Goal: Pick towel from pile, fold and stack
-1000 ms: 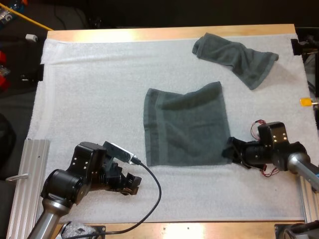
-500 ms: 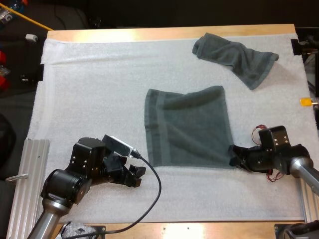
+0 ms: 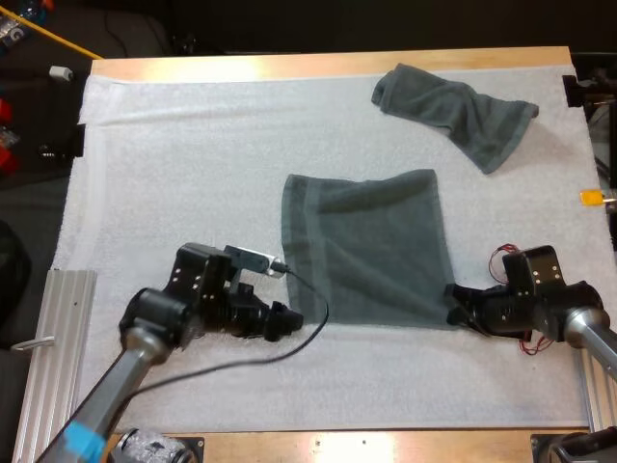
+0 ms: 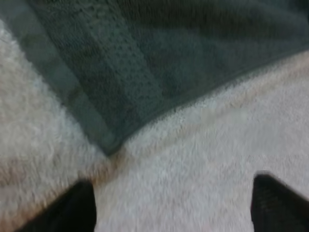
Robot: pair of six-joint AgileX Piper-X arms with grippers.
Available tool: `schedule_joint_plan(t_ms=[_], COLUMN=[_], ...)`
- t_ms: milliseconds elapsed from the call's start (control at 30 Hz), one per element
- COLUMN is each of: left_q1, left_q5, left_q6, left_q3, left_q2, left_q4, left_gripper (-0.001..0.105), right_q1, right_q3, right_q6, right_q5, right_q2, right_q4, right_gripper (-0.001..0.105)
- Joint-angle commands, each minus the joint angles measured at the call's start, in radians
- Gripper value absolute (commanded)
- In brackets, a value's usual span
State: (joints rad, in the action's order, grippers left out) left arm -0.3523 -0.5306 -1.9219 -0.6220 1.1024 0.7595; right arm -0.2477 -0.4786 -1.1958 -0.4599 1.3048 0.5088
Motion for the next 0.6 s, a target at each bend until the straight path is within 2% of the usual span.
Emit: schedule_joint_plan(t_ms=[0, 333, 467, 567], left_q1=[-0.002, -0.002, -0.002, -0.002], left_q5=[-0.012, -0.016, -0.056, -0.059], left_q6=[-0.025, -0.078, -0.082, -0.104], left_q3=[-0.002, -0.004, -0.004, -0.004], left_q2=[0.032, 0.256, 0.332, 0.37], left_q4=[-0.026, -0.144, -0.183, -0.209], left_gripper=[0.065, 0.065, 0.065, 0.065], right_q1=[-0.001, -0.001, -0.001, -0.001], right_q3=[0.0, 0.0, 0.0, 0.0], right_q6=[-0.014, -0.014, -0.014, -0.014], right_q5=[0.005, 0.005, 0.005, 0.005], right_q2=[-0.008, -0.008, -0.008, -0.008], right_q4=[0.014, 0.014, 0.014, 0.014], right_gripper=[0.0, 0.0, 0.0, 0.0])
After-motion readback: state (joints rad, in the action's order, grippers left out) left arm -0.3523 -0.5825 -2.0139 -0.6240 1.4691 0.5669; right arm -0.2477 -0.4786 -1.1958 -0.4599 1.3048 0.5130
